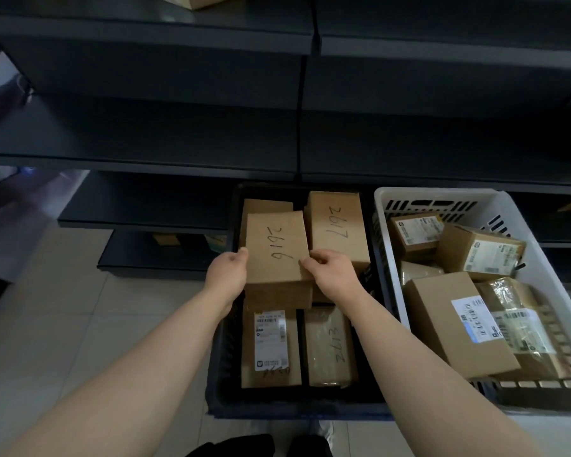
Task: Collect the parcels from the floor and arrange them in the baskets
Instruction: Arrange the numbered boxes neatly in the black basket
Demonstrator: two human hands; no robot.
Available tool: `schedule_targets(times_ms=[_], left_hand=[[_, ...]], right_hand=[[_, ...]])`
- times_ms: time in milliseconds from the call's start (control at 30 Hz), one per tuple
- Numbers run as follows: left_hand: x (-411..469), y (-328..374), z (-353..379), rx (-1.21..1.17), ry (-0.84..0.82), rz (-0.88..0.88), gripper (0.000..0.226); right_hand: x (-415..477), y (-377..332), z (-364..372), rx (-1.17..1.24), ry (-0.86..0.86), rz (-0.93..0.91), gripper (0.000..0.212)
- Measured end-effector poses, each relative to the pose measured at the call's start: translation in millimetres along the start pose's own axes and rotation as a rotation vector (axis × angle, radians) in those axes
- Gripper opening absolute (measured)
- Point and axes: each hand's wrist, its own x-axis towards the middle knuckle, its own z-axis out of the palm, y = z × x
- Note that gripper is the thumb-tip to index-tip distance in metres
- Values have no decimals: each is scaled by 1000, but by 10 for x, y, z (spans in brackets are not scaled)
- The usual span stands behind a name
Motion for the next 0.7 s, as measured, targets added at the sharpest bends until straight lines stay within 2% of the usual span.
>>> schedule_targets(times_ms=[200,300,400,500,700], left_hand=[[-230,-165,-147,119,-94,-20,31],[-329,-252,-198,124,-209,-112,31],[-392,-355,-169,161,-316,-171,34],[-430,-426,-120,227,-349,-161,21],[-314,-615,4,325,-364,-153,16]], right_hand=[[-232,133,-58,79,-31,88,11],[-337,202,-100,58,-109,125,22],[-445,256,-100,18,-194,170,24],[-486,371,-34,-36,-217,201,22],[-358,650,121,61,-207,331,30]])
